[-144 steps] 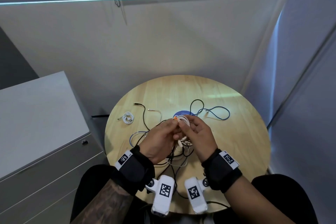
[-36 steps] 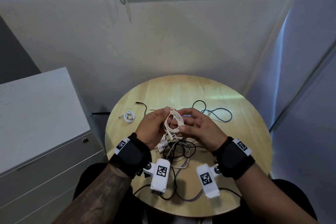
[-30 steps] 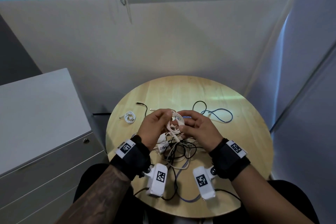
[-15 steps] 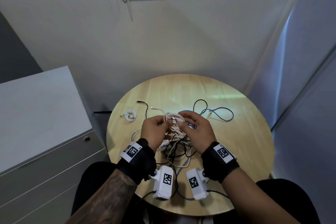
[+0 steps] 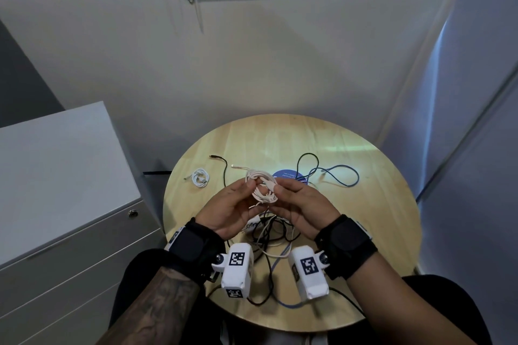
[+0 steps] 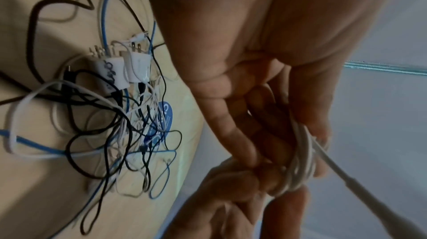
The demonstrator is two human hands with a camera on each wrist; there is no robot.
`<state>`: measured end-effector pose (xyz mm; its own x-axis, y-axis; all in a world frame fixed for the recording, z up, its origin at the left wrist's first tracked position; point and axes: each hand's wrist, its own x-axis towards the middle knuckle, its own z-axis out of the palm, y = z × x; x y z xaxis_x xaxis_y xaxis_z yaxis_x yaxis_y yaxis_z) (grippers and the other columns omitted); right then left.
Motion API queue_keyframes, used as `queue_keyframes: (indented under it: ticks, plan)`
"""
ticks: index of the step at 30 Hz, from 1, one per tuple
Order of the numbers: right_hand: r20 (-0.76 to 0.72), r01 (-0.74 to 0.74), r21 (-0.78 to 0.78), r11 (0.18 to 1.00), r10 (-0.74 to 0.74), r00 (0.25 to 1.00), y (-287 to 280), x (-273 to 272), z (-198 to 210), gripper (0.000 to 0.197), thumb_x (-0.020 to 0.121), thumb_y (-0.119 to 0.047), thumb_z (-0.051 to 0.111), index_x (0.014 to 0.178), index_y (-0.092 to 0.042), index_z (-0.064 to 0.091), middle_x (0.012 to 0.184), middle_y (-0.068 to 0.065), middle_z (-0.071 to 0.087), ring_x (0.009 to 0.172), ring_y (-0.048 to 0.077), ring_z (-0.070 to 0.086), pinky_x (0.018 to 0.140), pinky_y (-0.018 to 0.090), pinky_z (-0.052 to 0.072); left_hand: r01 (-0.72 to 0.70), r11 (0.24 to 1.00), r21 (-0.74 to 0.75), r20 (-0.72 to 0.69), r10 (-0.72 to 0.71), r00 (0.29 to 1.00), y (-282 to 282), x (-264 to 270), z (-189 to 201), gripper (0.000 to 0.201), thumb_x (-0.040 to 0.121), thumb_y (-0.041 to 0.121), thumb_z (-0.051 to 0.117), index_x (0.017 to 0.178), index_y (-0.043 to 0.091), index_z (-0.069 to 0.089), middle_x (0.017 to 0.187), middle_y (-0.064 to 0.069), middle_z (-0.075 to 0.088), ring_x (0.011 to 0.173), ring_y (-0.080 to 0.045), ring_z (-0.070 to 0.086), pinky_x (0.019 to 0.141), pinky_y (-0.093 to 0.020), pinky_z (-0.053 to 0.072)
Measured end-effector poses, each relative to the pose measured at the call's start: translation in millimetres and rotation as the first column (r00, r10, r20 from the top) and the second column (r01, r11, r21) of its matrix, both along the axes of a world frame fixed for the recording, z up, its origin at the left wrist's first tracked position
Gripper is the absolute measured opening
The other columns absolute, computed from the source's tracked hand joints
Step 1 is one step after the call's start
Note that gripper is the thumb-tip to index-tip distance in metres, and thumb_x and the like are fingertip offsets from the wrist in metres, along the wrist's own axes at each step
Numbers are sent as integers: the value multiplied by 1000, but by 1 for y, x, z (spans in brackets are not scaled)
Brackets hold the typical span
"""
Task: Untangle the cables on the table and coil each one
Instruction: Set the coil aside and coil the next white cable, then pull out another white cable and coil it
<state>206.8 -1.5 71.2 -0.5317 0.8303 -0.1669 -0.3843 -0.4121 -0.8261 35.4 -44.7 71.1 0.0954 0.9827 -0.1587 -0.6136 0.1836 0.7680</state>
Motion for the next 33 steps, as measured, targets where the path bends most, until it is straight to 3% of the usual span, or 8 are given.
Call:
queue_keyframes:
  ticks: [9,11,15,19,24,27,29,33]
  plan:
    - [33,-11,-5,1000,11,999,2,-10,-19,30,87,-7,62,116,-3,64,99,10,72,82,17,69,67,25,59,-36,999,-40,-211,27,977,4,-20,-18,19,87,22,62,102,10,65,80,-3,65,64,-10,53,49,-20,36]
    - [158,-21,20,1000,18,987,6,-13,-28,25,93,-6,59,117,-7,64,99,10,72,81,16,70,67,26,59,-78,994,-80,-303,50,952,6,-25,-26,14,89,18,63,98,9,66,73,-2,62,58,-8,50,45,-19,35]
    - [631,-174,300,938,-58,773,16,-3,-54,26,91,-24,69,117,-21,68,106,-2,72,93,13,70,80,35,60,-305,945,-120,-629,165,760,24,-57,-54,7,91,14,67,89,9,73,70,-4,65,57,-11,52,44,-20,40]
    - [832,-290,420,860,-237,502,27,34,-74,24,88,-29,69,112,-32,67,104,-13,68,97,6,64,83,23,50,-463,870,-168,-767,179,616,50,-108,-76,13,92,20,67,87,10,72,75,-8,65,62,-14,58,51,-24,46]
    - [807,-137,498,856,-400,434,32,85,-96,19,88,-21,71,99,-36,67,99,-12,68,91,-5,59,78,19,47,-575,787,-222,-898,64,434,77,-162,-102,19,92,16,66,76,7,69,76,-18,68,66,-24,59,70,-39,59]
    - [802,-32,483,875,-428,418,27,106,-112,18,87,-15,70,101,-27,69,98,-8,68,91,-9,57,74,15,41,-596,777,-201,-971,-77,226,91,-182,-116,25,88,20,71,101,-1,73,106,-20,71,90,-31,68,87,-44,57]
    - [816,-32,461,887,-409,409,27,117,-126,24,85,-12,72,97,-32,67,100,-5,71,96,7,64,80,24,43,-601,780,-176,-984,-158,83,97,-186,-120,36,89,22,70,115,-2,67,120,-19,66,111,-34,63,93,-37,51]
    - [819,-48,434,899,-372,437,29,132,-148,40,84,-9,73,96,-46,64,97,-8,72,90,5,66,79,10,47,-622,754,-213,-965,-262,12,101,-186,-127,30,93,18,64,114,-3,65,120,-19,65,113,-35,61,94,-38,51]
